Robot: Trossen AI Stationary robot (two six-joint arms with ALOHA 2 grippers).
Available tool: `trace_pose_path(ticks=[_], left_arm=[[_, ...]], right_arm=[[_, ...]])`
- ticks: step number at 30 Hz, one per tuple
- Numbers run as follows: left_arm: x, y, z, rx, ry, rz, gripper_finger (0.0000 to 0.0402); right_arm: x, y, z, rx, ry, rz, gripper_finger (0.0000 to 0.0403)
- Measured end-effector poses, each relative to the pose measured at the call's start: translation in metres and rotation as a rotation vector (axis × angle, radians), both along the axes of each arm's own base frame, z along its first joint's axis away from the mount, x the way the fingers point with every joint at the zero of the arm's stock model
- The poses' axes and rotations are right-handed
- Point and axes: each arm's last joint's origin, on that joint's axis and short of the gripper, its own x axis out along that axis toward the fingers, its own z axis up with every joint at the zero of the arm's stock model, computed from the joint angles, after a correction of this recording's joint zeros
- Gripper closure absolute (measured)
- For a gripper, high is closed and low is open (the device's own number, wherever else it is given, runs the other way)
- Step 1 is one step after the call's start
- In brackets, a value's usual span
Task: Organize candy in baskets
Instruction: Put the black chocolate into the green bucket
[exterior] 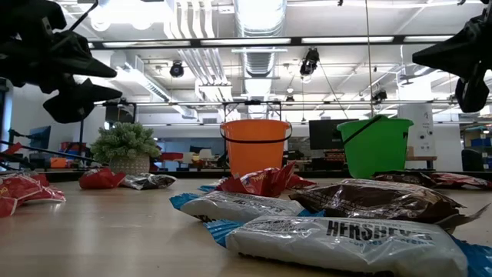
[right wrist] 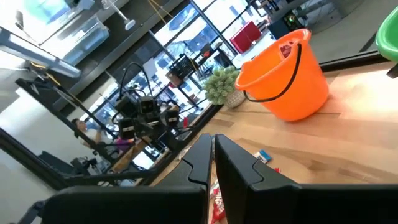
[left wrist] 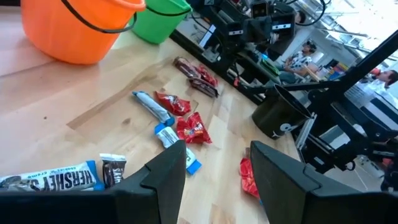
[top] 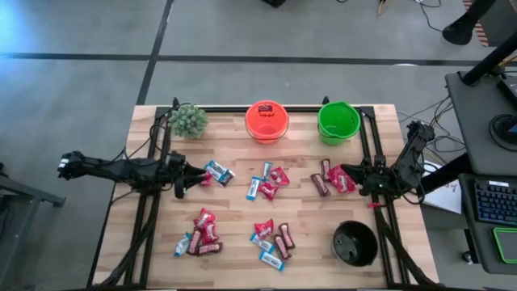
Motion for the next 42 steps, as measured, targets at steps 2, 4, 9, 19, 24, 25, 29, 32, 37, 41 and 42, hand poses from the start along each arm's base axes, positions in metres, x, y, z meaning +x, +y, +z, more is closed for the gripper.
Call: trace_pose_path(ticks=[2, 4, 9, 19, 24, 25, 29, 32, 37, 41, 42], left_arm=[[0.000, 0.000, 0.000, 0.000, -0.001, 0.000, 0.0240], [0.000, 0.000, 0.001, -0.002, -0.012, 0.000, 0.0240], [0.001, 0.000, 0.005, -0.017, -0.059, 0.008, 0.0240], [0.002, 0.000, 0.011, -0.033, -0.112, -0.001, 0.0240], [0.003, -0.002, 0.009, 0.008, -0.091, -0.048, 0.0240], [0.004, -0.002, 0.009, 0.010, -0.087, -0.048, 0.0240], [0.005, -0.004, 0.007, 0.053, -0.069, -0.107, 0.0240], [0.006, -0.004, 0.008, 0.063, -0.069, -0.119, 0.0240], [0.008, -0.005, 0.007, 0.063, -0.056, -0.130, 0.0240], [0.010, -0.007, 0.010, 0.053, -0.094, -0.183, 0.0240], [0.010, -0.007, 0.011, 0.054, -0.107, -0.190, 0.0240]], right_arm=[[0.000, 0.000, 0.000, 0.000, 0.000, 0.000, 0.0390], [0.000, 0.000, 0.000, 0.000, 0.000, 0.000, 0.0390], [0.000, 0.000, 0.000, 0.000, 0.000, 0.000, 0.0390], [0.000, 0.000, 0.000, 0.000, 0.000, 0.000, 0.0390], [0.000, 0.000, 0.000, 0.000, 0.000, 0.001, 0.0390], [0.000, 0.000, 0.000, 0.000, 0.000, 0.000, 0.0390], [0.000, 0.000, 0.000, 0.000, 0.000, 0.001, 0.0390], [0.000, 0.000, 0.000, 0.000, 0.000, 0.001, 0.0390], [0.000, 0.000, 0.000, 0.000, 0.000, 0.001, 0.0390], [0.000, 0.000, 0.000, 0.000, 0.000, 0.001, 0.0390], [0.000, 0.000, 0.000, 0.000, 0.000, 0.001, 0.0390]])
